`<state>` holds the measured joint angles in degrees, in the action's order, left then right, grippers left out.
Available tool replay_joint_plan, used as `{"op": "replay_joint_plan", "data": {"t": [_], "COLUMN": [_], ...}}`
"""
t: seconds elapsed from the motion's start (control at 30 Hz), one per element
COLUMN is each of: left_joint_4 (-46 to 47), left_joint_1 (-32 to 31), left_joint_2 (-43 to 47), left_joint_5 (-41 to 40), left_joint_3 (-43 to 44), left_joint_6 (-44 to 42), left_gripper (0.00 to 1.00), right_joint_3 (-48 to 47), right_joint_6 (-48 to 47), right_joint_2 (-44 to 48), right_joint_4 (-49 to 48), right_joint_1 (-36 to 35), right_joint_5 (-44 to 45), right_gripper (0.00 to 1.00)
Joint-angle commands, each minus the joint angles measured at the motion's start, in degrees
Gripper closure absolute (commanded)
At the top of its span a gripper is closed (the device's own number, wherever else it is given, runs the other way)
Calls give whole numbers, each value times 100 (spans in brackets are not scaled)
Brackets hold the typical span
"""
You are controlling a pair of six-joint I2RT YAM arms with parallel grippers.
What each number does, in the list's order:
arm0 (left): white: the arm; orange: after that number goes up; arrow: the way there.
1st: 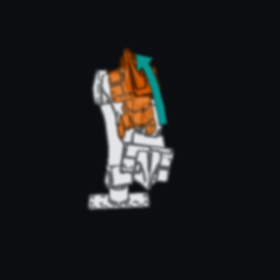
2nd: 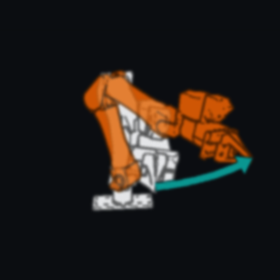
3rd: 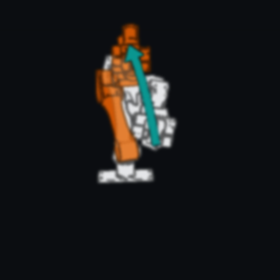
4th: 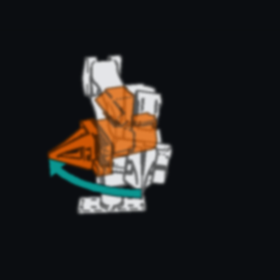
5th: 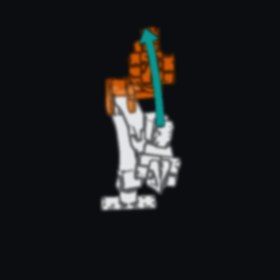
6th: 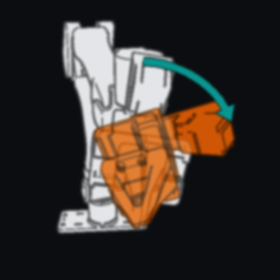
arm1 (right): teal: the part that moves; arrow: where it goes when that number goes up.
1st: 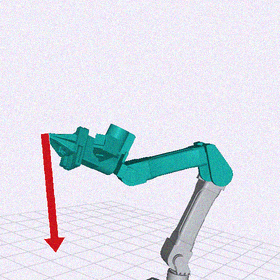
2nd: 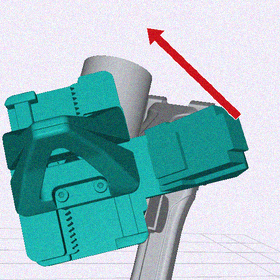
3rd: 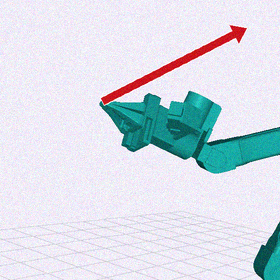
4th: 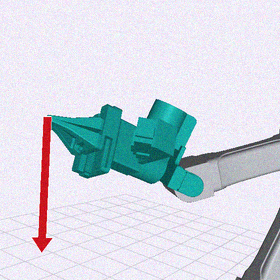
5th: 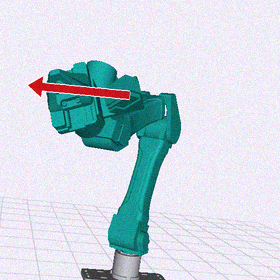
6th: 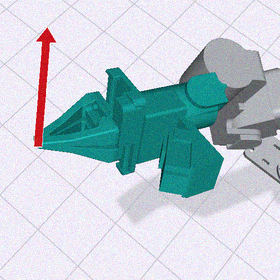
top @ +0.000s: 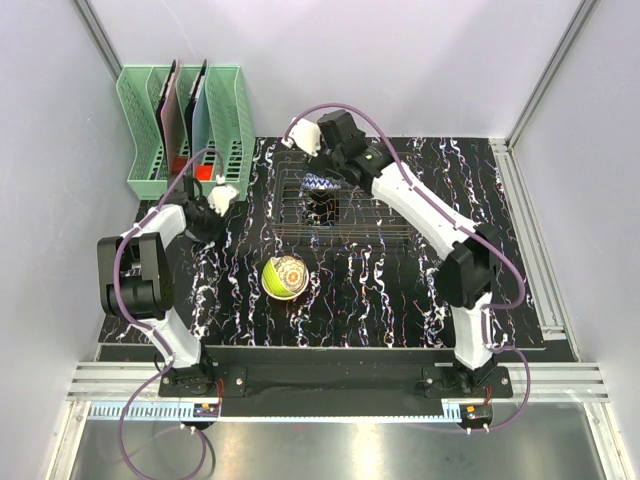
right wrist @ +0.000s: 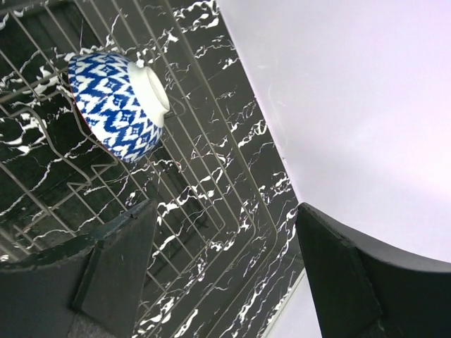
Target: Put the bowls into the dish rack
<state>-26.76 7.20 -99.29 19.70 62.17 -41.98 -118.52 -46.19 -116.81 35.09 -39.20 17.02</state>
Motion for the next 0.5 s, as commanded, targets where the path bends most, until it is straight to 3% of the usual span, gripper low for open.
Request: {"op": "replay_joint_plan", "data": {"t": [0.0,0.07,0.27,0.47], "left_joint_4": [57,57,40,-48], "left_joint_1": [36,44,36,-227], "left_joint_2": [-117,-135,198,1120], "left_joint_5": [-204,-256,-143,-72], "left_joint_3": [190,173,-47,-398], "left_joint_6": [-39,-65,-232,-460], "left_gripper": [92,100,100,100], "right_joint_3": [259,425,962,1121], "right_joint_6": [497,663,1286,2403], "right_joint_2": [519,712,1117,1284], "right_joint_4": [-160,-160,-126,296], "right_joint_1": [-26,-26,26,281], "right_joint_5": [135,135,65,-663], "right_gripper": [14,13,11,11]}}
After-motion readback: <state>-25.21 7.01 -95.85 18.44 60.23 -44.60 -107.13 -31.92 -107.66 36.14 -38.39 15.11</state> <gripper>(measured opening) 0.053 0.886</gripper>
